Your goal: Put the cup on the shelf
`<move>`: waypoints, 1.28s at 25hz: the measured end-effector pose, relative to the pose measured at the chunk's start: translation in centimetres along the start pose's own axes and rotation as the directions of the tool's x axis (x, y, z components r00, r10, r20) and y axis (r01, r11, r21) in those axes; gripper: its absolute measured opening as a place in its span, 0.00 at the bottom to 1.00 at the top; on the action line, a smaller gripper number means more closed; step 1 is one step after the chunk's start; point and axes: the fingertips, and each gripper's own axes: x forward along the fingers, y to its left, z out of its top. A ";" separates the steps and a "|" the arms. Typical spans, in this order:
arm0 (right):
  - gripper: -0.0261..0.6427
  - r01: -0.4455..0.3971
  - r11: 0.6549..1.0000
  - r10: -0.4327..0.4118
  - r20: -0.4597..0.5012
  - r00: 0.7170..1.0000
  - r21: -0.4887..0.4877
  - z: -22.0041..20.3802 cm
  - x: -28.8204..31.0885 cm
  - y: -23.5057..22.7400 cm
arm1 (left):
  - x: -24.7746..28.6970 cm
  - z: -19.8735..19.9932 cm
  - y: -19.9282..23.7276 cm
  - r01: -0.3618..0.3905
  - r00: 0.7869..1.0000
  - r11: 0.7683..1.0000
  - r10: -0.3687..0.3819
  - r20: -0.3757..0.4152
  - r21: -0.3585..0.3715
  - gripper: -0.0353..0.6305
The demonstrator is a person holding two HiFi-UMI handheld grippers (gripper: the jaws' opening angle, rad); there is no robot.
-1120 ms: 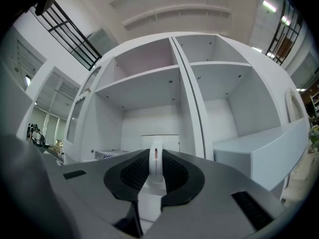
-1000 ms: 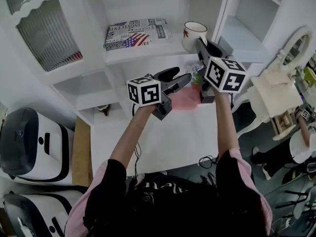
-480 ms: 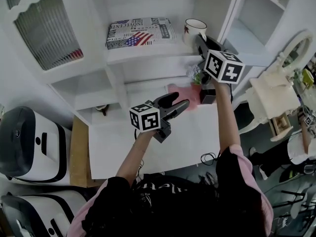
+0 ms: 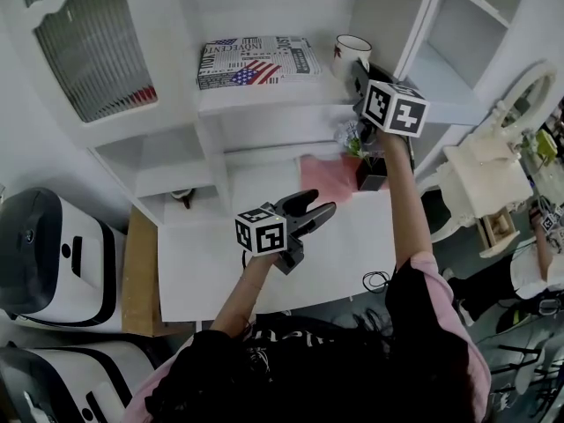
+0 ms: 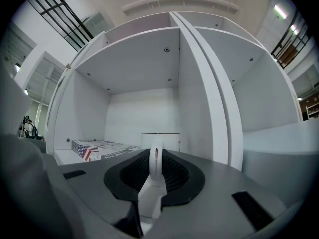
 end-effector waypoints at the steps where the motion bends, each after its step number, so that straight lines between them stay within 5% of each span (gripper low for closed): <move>1: 0.17 0.003 1.000 -0.003 -0.001 1.000 -0.002 0.0 0.0 0.0 | 0.0 0.1 -0.1 0.003 1.000 1.000 -0.003 0.003 0.003 0.50; 8: 0.17 -0.014 0.999 0.015 0.027 1.000 -0.051 0.1 -0.2 0.9 | -0.1 0.5 -1.3 0.023 0.999 1.000 -0.023 0.029 -0.003 0.50; 12: 0.31 -0.017 0.998 0.017 0.008 1.000 -0.053 -0.7 -0.5 1.1 | -0.2 0.0 -2.0 0.033 0.999 0.999 -0.033 0.030 -0.005 0.49; 18: 0.31 -0.022 0.998 0.023 0.018 1.000 -0.058 -1.5 -2.8 1.4 | -0.8 0.0 -2.8 0.034 0.998 0.999 -0.034 0.056 -0.011 0.48; 32: 0.31 -0.171 0.984 0.173 0.056 0.983 -0.046 -6.3 -13.7 5.4 | -4.0 0.6 -3.0 -0.071 0.991 0.997 0.066 0.114 0.042 0.44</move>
